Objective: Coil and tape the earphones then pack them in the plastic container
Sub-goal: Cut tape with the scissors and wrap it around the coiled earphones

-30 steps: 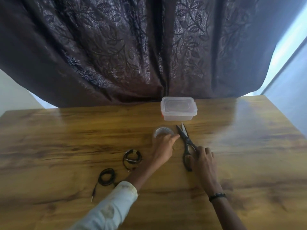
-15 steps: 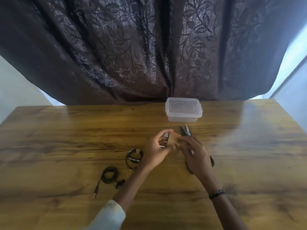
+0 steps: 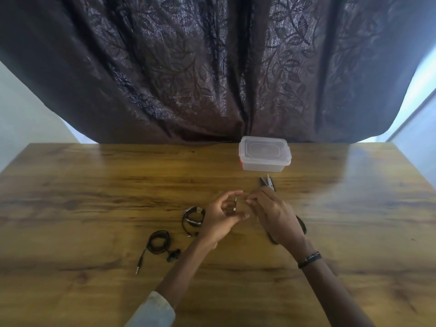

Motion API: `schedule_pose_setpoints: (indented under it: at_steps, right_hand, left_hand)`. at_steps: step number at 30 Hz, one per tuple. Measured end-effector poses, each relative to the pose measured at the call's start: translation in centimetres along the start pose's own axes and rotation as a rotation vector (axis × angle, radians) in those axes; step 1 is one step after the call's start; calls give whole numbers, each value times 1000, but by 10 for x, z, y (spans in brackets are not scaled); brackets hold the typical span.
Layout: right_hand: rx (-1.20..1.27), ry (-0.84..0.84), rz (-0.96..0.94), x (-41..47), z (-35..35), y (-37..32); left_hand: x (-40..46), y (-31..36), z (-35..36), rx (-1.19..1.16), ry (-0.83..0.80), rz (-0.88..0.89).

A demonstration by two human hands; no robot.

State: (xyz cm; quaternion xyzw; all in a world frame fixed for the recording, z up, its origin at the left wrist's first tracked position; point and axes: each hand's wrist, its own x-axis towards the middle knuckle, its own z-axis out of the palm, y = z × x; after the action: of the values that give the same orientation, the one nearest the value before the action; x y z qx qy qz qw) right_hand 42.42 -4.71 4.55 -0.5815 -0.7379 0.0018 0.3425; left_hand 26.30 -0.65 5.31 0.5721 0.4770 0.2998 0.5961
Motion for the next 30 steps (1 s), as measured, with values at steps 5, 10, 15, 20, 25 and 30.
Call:
schedule_pose_setpoints:
  at_steps: [5,10,15,20,25,30]
  right_hand:
    - [-42,-21,-14,7,5,-3]
    - [-69,16,62,9,7,-2]
    - [-74,27,145,14,4,-1]
    - [-110,-52,39,22,0,-1]
    - [-75,-80,-4,23,-3,4]
    - [56,-111,66,24,-3,10]
  left_hand:
    - [0,2,0,2,13,-30]
    - [1,1,0,-4,9,-8]
    - [-4,0,3,11,10,61]
    - [0,7,-9,278,-29,174]
    - [15,26,-18,487,-78,335]
    - [27,26,-15,576,-133,381]
